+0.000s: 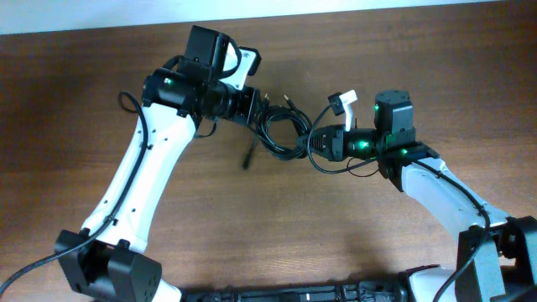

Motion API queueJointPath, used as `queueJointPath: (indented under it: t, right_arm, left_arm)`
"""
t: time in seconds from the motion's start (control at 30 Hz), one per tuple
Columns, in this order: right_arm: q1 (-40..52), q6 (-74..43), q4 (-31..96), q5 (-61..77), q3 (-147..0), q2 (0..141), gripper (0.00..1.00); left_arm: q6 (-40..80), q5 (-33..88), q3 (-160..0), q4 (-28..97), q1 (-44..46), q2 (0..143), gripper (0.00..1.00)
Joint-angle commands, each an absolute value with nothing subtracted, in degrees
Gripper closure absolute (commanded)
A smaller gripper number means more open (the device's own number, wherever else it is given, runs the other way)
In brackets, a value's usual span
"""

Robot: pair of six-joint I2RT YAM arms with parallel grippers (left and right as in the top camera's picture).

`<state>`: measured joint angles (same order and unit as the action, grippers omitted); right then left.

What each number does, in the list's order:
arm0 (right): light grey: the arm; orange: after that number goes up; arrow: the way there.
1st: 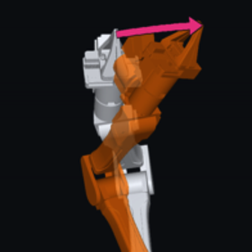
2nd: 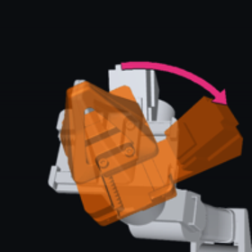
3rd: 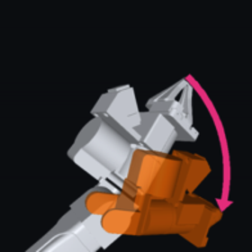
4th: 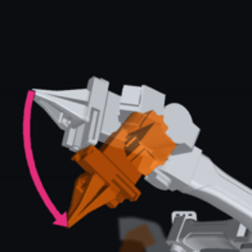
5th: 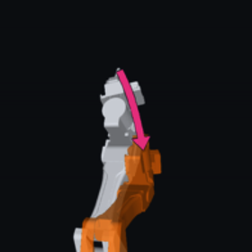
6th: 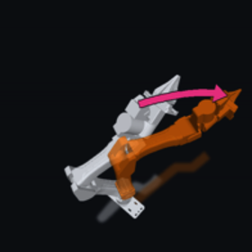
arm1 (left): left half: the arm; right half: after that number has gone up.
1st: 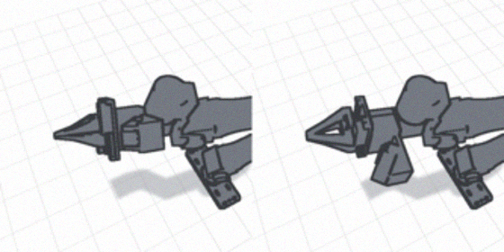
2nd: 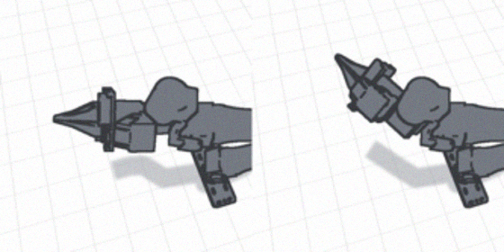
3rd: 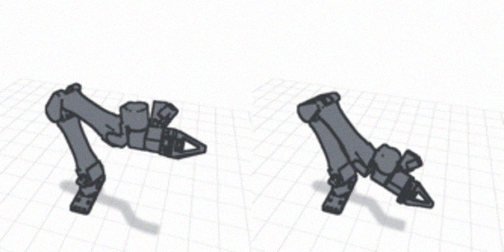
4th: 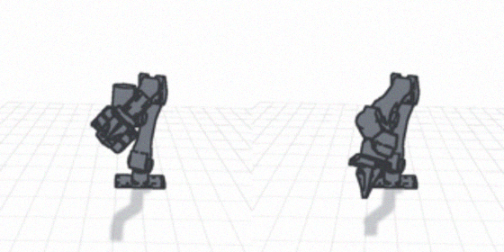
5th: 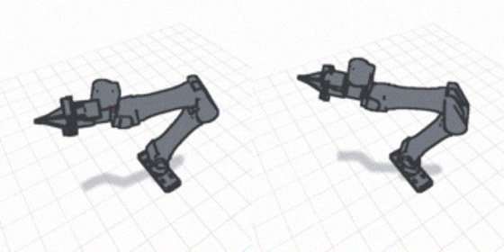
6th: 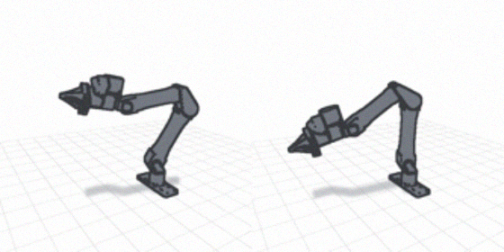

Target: Untangle cables

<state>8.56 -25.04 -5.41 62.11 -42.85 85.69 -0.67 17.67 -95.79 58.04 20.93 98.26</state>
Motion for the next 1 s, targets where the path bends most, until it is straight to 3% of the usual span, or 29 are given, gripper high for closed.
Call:
queueJointPath:
  t: [0.0,0.17,0.37,0.57,0.7,0.97]
  right_arm:
    - [8.6,-22.7,-6.0,64.9,-43.1,85.3,0.96]
    - [8.6,-22.9,-6.0,65.0,-43.1,85.3,0.96]
    - [8.6,-22.9,-6.0,67.9,-43.1,85.3,0.96]
    - [8.6,-22.7,-7.2,70.7,-43.1,85.3,0.96]
    - [8.6,-22.8,-11.2,70.8,-43.1,85.3,0.96]
    - [2.7,-23.0,-11.9,73.5,-43.1,85.3,0.96]
  left_arm:
    - [-13.8,26.1,-96.4,59.2,21.0,98.0,0.56]
    - [-16.5,26.2,-96.2,60.8,21.6,99.6,0.56]
    - [-36.3,25.7,-96.2,56.0,22.2,102.3,0.55]
    - [-36.3,31.9,-96.2,56.7,22.3,109.7,0.48]
    - [-36.3,35.9,-96.0,60.4,22.3,111.0,0.64]
    - [-35.4,36.2,-95.7,65.6,22.2,116.4,0.59]
